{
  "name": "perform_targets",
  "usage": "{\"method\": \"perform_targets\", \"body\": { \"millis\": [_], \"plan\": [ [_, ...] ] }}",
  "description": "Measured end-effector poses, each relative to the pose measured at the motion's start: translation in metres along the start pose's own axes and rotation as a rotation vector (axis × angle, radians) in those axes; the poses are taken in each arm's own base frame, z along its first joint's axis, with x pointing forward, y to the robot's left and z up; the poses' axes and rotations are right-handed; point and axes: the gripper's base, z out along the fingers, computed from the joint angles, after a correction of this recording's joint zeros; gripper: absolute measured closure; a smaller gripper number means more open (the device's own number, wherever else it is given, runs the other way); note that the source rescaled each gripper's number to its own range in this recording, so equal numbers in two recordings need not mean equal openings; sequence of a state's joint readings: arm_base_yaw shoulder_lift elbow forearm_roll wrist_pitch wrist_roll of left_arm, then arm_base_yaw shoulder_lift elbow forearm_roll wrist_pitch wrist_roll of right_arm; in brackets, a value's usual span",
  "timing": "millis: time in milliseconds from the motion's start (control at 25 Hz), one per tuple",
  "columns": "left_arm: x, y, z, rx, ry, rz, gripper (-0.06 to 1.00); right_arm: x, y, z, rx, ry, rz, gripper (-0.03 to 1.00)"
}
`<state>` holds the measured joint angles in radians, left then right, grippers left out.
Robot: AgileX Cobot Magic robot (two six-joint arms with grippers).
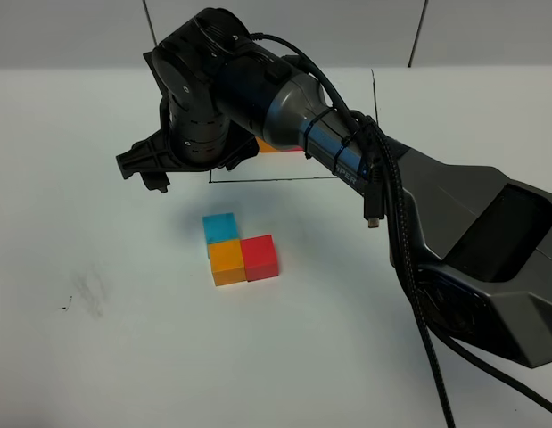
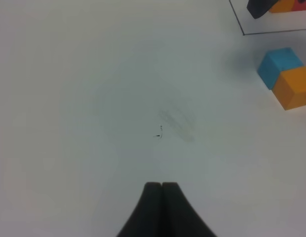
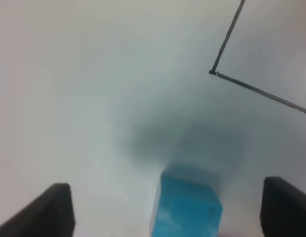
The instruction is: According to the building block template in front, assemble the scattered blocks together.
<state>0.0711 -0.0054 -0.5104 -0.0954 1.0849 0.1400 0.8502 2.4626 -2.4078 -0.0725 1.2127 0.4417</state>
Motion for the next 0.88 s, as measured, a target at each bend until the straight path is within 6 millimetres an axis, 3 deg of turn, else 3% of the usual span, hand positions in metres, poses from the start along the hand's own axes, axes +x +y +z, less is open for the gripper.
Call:
{"method": "perform_targets", "body": {
  "millis": [120,240,360,520,640,880],
  "plan": [
    [0.0,0.0,0.0,0.0,0.0,0.0,0.94,0.0005,0.001,0.0,-0.009,0.004,0.004,0.24],
    [0.0,0.0,0.0,0.0,0.0,0.0,0.94,0.0007,0.0016,0.0,-0.011,0.005,0.003,0.34],
    [0.0,0.0,0.0,0.0,0.0,0.001,0.94,0.0008,0.0016,0.0,-0.012,0.007,0.003,0.54],
    [0.0,0.0,0.0,0.0,0.0,0.001,0.94,0.0006,0.0016,-0.0005,-0.012,0.006,0.003,0.88],
    [0.0,0.0,0.0,0.0,0.0,0.001,0.94,0.0006,0.0017,-0.0007,-0.013,0.006,0.004,0.94],
    [0.0,0.0,0.0,0.0,0.0,0.003,0.94,0.0003,0.0016,-0.0009,-0.012,0.004,0.004,0.96]
  ]
}}
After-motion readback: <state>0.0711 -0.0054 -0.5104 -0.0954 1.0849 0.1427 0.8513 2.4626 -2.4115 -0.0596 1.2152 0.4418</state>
